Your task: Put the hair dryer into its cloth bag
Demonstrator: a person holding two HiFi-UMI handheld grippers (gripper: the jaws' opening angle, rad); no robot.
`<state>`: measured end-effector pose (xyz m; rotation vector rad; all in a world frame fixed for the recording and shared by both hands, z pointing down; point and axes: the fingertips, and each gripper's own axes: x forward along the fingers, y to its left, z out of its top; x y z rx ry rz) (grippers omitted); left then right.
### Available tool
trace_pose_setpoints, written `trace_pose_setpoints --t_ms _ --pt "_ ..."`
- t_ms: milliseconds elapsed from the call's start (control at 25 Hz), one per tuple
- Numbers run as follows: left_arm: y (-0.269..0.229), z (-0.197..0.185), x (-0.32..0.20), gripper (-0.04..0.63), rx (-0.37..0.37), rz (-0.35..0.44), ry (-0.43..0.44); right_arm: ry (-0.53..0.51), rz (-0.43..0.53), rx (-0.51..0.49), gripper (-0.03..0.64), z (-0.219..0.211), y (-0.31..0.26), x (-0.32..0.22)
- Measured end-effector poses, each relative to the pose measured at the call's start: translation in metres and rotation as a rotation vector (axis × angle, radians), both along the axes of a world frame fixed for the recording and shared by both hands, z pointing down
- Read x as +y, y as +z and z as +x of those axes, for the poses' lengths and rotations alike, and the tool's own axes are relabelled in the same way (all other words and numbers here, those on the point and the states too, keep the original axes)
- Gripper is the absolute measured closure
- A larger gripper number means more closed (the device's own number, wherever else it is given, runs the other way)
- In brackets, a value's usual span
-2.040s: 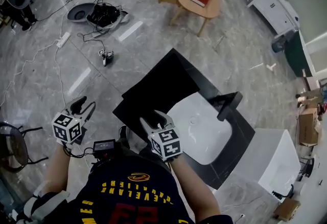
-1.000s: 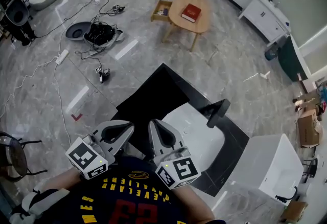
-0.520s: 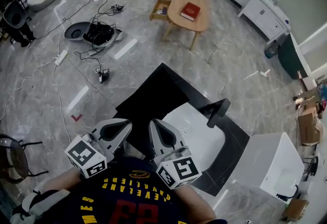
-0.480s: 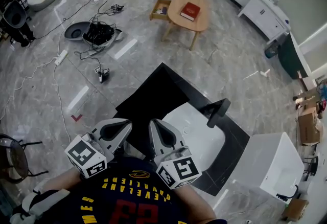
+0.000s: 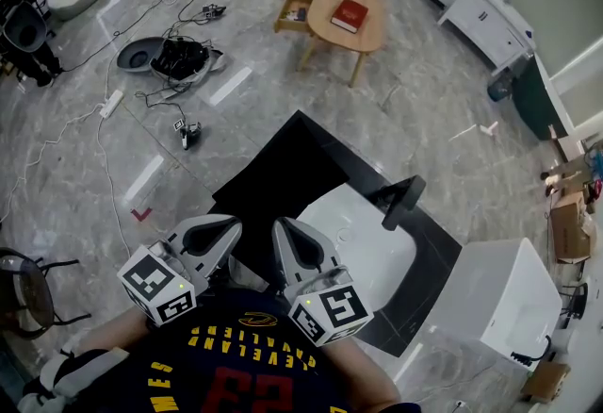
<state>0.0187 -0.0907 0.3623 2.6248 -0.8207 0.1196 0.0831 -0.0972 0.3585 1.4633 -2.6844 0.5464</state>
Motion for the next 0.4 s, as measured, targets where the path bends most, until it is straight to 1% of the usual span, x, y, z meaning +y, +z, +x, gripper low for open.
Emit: trace_pose_setpoints --t_ms 160,400 --pt "0.003 -0.003 -0.002 0.592 0.006 -0.014 -0.013 0.001 -0.007 -0.001 0.609 0.000 0.002 0.000" --pt "0.007 -0.017 -0.011 0.592 0.044 -0.062 -0.065 0.007 -0.020 -0.006 0.609 -0.001 0.005 -0.003"
